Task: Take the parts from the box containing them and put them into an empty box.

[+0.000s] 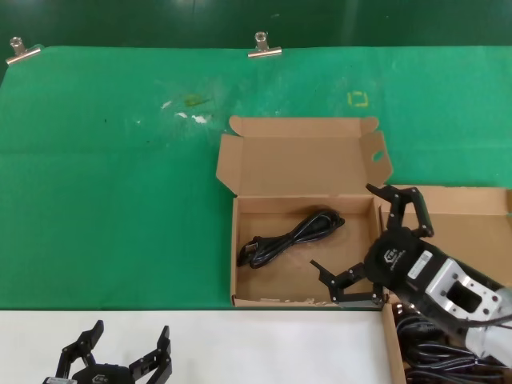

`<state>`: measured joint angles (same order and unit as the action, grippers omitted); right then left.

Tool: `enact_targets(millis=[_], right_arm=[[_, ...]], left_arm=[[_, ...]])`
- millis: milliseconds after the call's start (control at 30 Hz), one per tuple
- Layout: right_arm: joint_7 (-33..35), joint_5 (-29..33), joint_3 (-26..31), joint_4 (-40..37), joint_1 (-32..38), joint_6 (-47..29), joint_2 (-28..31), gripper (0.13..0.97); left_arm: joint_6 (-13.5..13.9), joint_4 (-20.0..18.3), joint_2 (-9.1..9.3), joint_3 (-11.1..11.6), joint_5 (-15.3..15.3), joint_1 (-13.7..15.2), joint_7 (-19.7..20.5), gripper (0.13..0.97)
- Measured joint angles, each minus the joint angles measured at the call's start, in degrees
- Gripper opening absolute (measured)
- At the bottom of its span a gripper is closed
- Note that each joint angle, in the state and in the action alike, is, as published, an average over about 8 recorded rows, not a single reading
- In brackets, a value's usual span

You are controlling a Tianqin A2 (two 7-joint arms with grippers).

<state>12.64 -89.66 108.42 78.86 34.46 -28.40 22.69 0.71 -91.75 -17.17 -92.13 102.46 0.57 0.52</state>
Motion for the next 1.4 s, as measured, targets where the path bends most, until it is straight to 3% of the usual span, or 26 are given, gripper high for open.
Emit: enact_targets(millis=[433, 567, 833, 1400], right_arm=[[-3.6, -3.8, -4.7, 3.6, -9.7, 8.0, -1.6, 0.966], [-4.6, -5.0, -6.2, 4.7, -12.7, 10.4, -2.0, 0.966], [-6.8, -7.3, -9.1, 6.9, -18.6, 15.4, -3.0, 0.966], [-11.4, -12.1, -15.1, 11.5, -31.0, 25.5, -4.9, 0.966]], left_arm=[[-0.2, 0.0, -0.01, 0.1, 0.2, -0.2, -0.1, 0.822], [-0.3, 0.0, -0.01, 0.2, 0.2, -0.2, -0.2, 0.822], [-0.4, 0.0, -0.01, 0.2, 0.4, -0.3, -0.3, 0.927], [-0.6, 0.1, -0.02, 0.4, 0.6, -0.5, -0.5, 0.966]])
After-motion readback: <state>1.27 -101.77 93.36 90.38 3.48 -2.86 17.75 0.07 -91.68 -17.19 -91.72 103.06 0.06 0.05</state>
